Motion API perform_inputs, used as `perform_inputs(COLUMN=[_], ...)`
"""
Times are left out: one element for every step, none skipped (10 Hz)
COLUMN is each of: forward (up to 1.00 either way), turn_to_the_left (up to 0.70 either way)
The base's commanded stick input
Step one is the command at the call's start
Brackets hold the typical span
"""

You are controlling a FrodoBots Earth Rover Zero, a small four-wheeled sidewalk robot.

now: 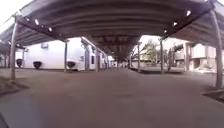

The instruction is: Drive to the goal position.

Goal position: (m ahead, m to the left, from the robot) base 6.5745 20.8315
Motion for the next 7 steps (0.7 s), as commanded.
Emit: perform_inputs(forward=[0.85, 0.85, 0.85, 0.85, 0.85, 0.85, 0.85], turn_to_the_left=[0.34, 0.34, 0.34, 0.34, 0.34, 0.34, 0.34])
